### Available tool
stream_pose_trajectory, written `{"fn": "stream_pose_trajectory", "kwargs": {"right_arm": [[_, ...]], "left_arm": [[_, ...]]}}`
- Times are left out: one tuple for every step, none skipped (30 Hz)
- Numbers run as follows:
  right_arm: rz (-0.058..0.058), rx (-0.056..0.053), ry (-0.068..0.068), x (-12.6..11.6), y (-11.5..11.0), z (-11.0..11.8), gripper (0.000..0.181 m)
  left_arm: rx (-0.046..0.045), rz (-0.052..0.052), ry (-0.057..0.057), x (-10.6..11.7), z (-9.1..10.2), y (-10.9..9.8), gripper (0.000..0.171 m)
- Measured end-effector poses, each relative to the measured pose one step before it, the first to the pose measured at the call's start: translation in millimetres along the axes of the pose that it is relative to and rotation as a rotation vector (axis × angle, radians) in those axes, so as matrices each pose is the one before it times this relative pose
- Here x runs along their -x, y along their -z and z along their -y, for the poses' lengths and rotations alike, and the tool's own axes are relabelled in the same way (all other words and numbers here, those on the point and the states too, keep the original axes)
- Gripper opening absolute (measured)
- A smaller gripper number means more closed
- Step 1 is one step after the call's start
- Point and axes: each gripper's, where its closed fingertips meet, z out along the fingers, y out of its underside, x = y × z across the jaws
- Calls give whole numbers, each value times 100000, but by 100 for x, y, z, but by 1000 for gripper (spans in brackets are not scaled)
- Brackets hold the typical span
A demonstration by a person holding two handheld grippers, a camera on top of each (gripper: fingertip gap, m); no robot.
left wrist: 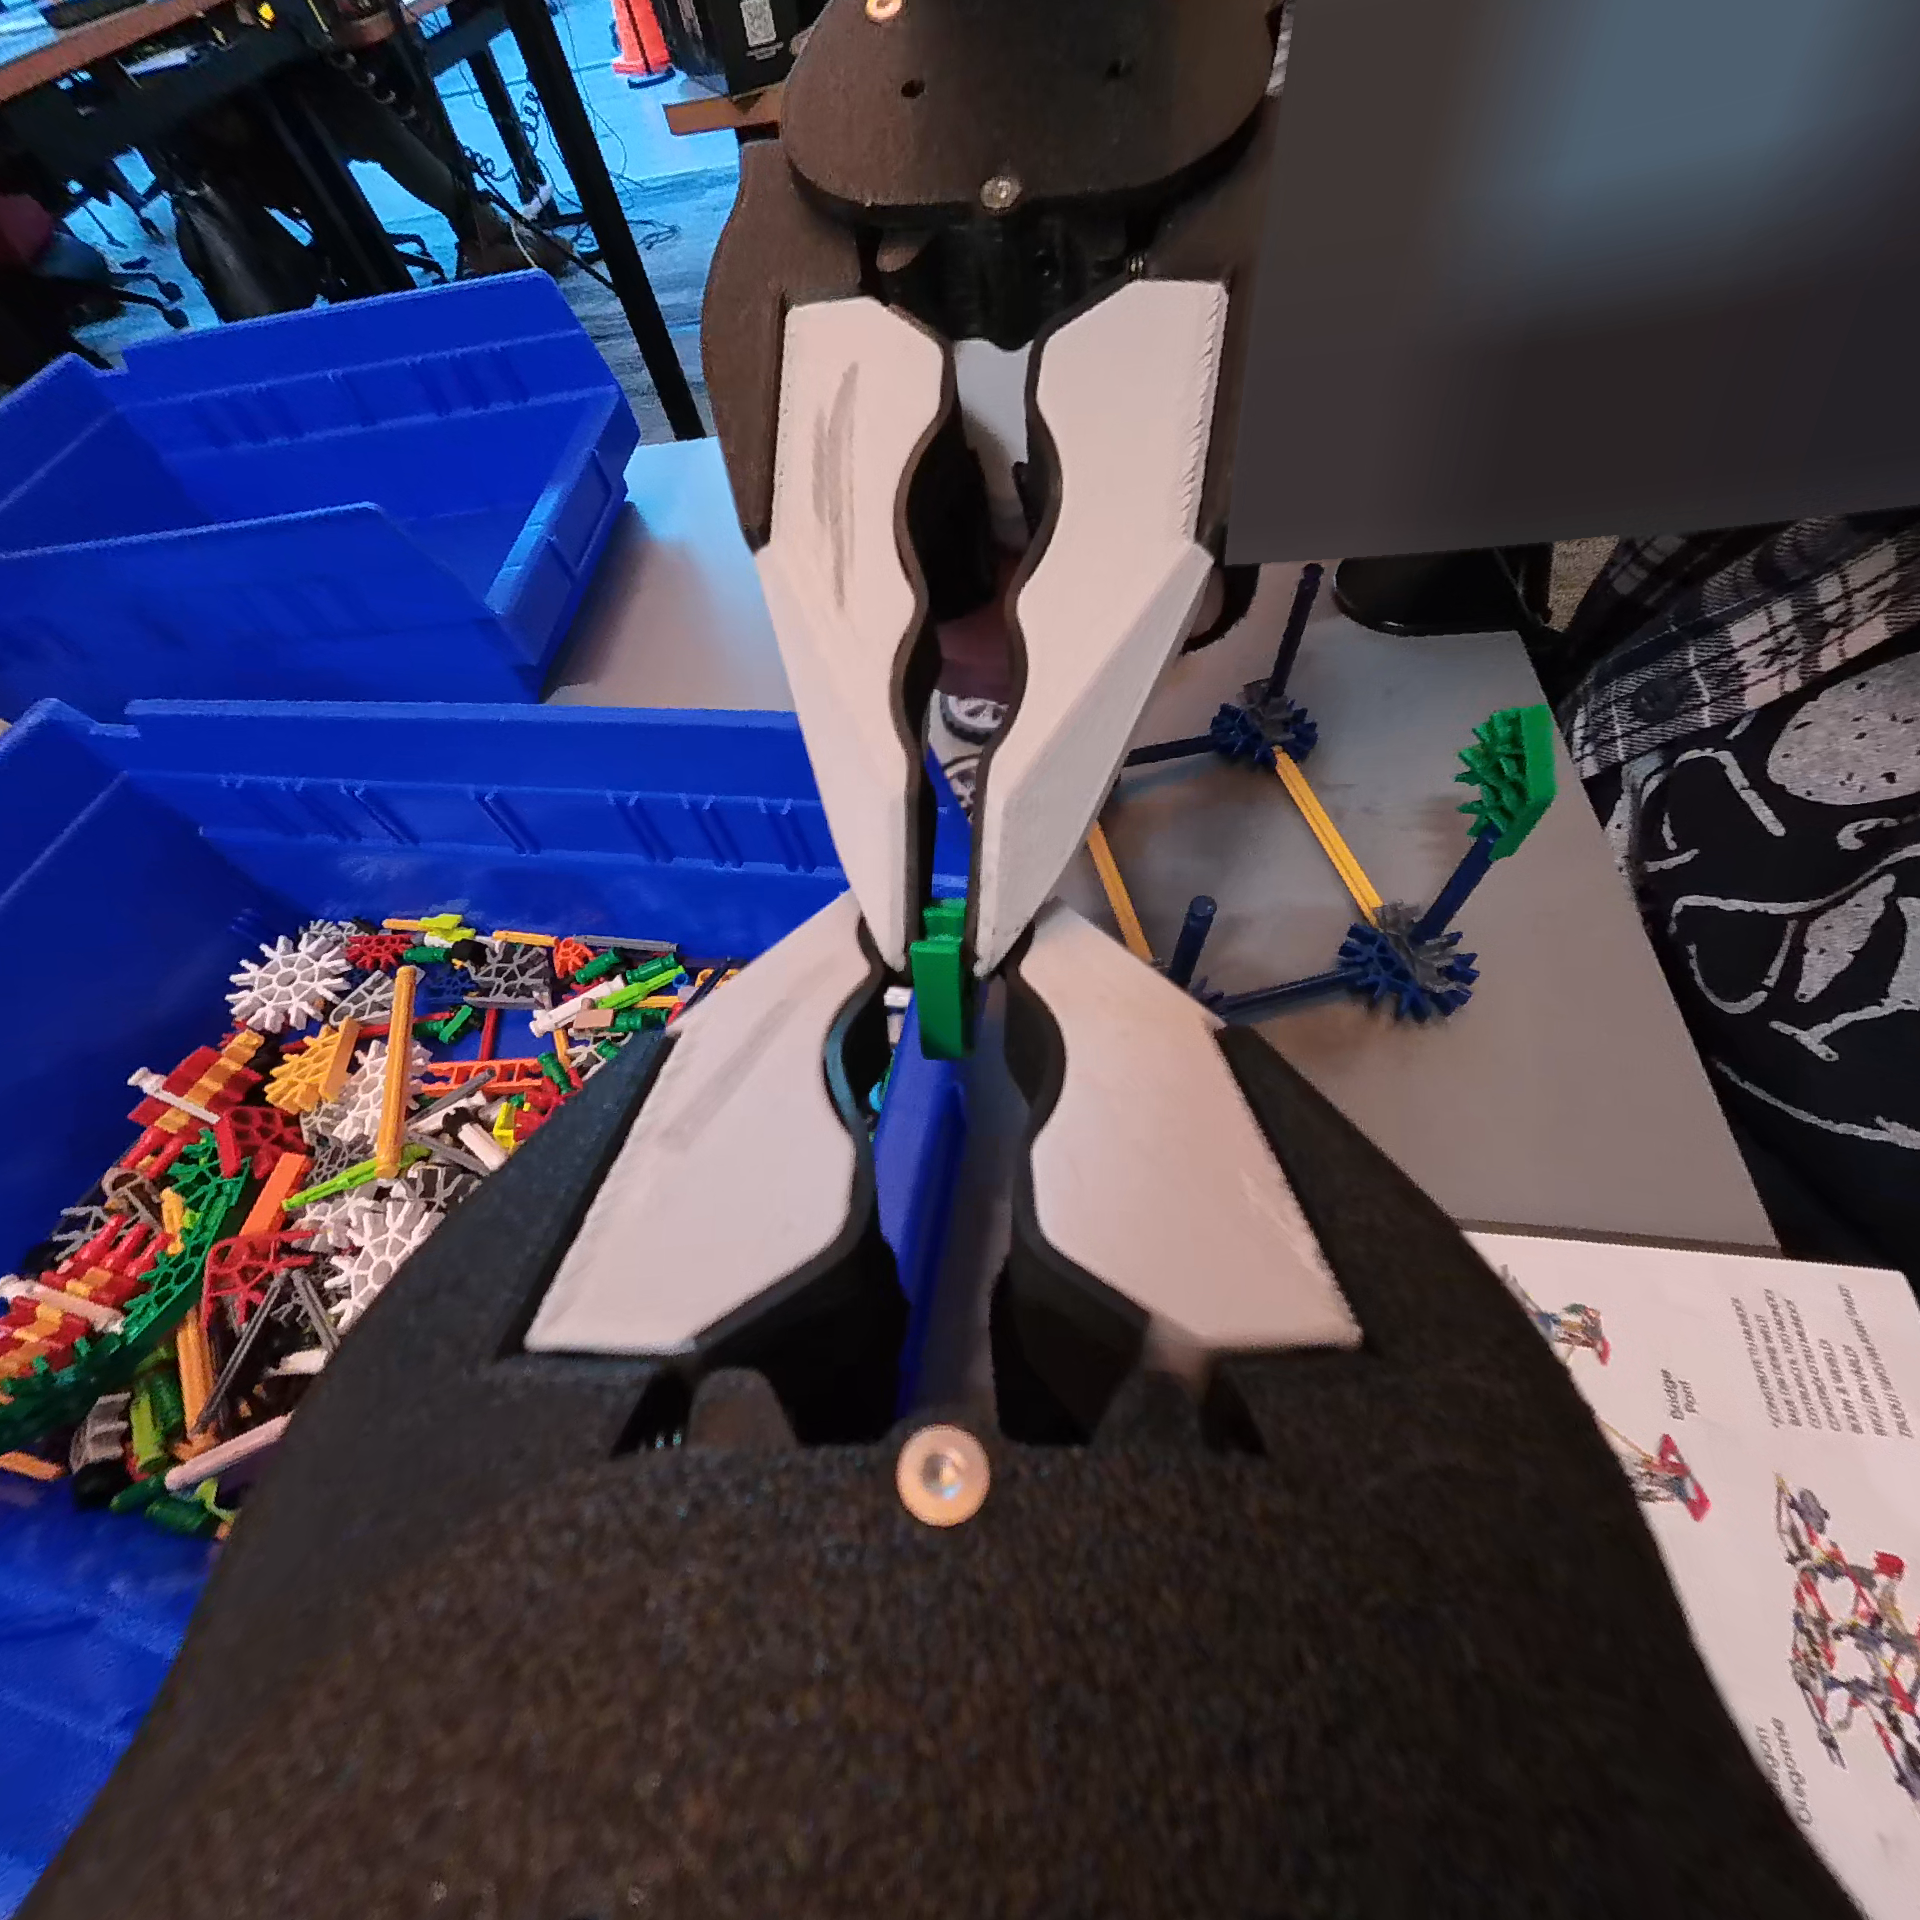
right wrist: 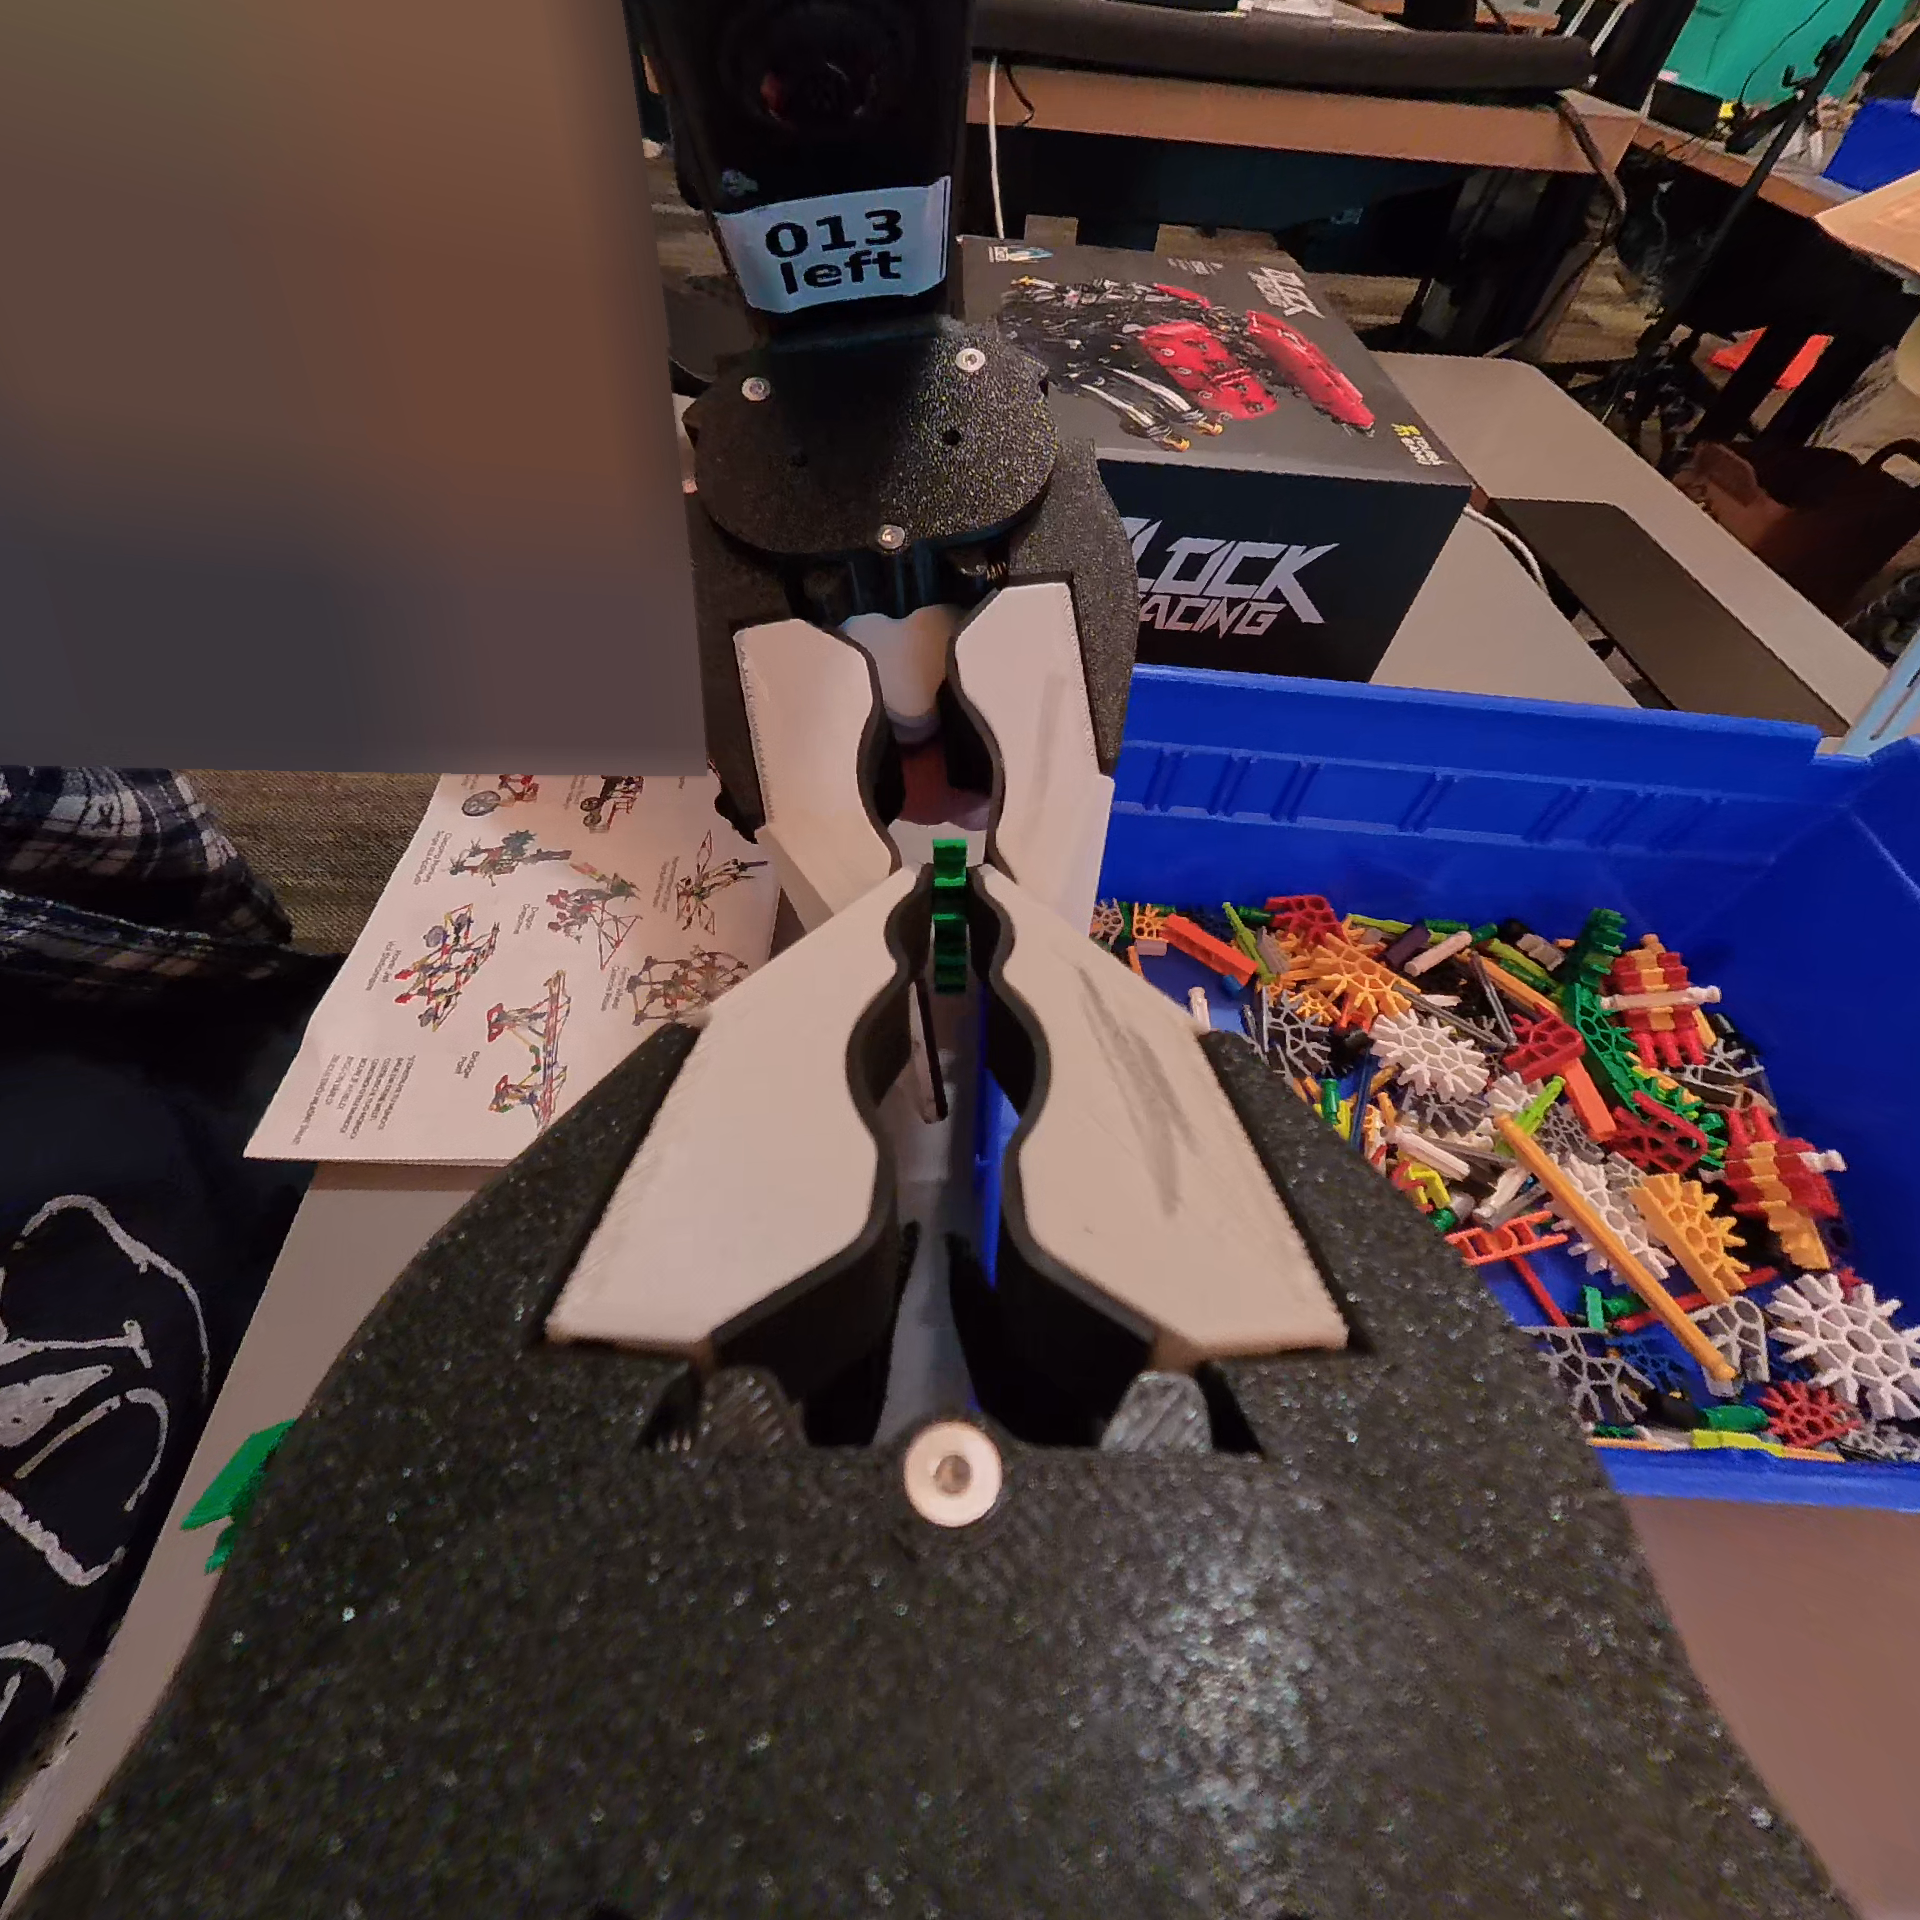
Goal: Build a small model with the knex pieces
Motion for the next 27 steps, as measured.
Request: {"fn": "stream_pose_trajectory", "kwargs": {"right_arm": [[22, 78, -83, -10, -34, -72, 5], [57, 47, -84, -14, -22, -63, 5], [66, -2, -96, -10, -13, -50, 5], [47, -64, -96, -2, -3, -25, 5], [62, -61, -60, 10, 18, -21, 4], [97, 27, 11, 7, 22, -12, 5], [15, 92, 92, 7, 14, -15, 5], [-47, 104, 105, 0, 24, -20, 5], [-22, 59, 68, -12, 33, -20, 5], [-10, 22, 46, 2, 26, -23, 5], [-15, 46, 1, -7, 16, -33, 5], [-6, 71, -38, -5, 9, -33, 5], [13, 57, -25, 5, -3, -27, 5], [42, 63, -30, 10, -6, -37, 5], [42, 78, -44, 0, 0, -31, 5], [19, 51, -23, -6, -15, -33, 5], [25, 14, -26, -4, -1, -13, 5], [12, -2, -37, -16, -13, -18, 5], [-3, 7, -26, -10, -11, -8, 5], [-8, 15, 0, -12, -10, -9, 5], [-12, 14, 18, -2, -3, -11, 5], [-29, 48, -5, -14, -11, -23, 5], [-33, 98, -23, -4, -6, -20, 5], [-30, 117, -24, -1, -3, -44, 5], [-53, 114, -23, 3, -10, -30, 5], [-63, 117, 23, 1, -1, -34, 5], [-79, 134, 64, -4, -3, -45, 5]], "left_arm": [[368, 217, -231, 23, -74, -37, 12], [333, 232, -196, 19, -65, -48, 13], [234, 263, -179, 19, -38, -34, 13], [93, 251, -195, 14, -13, -28, 13], [61, 74, -158, -3, 0, -29, 13], [16, -89, -62, -20, 2, -28, 13], [11, 24, 13, 10, 3, -36, 13], [49, 6, -12, -7, 7, -46, 13], [48, -15, 21, 2, 12, -37, 13], [125, -21, -3, 1, -8, -36, 13], [193, 44, -80, 5, -27, -32, 13], [202, 14, -83, 1, -28, -31, 13], [151, -12, -98, -9, -34, -27, 14], [174, -3, -115, -7, -37, -25, 13], [177, 43, -82, 11, -33, -16, 13], [114, 80, -49, 5, -25, -17, 13], [87, 37, -11, 12, -30, -6, 13], [41, 12, 36, 16, -14, -9, 13], [60, -2, 28, 15, -17, -7, 13], [43, 43, -14, 15, -15, -5, 13], [90, 73, -52, 7, -26, -11, 13], [174, 122, -98, 11, -28, -21, 13], [188, 72, -91, 13, -30, -24, 14], [180, 74, -120, 4, -38, -25, 14], [181, 117, -163, 4, -38, -21, 14], [185, 59, -133, -8, -25, -25, 14], [195, 20, -90, 4, -39, -28, 14]]}}
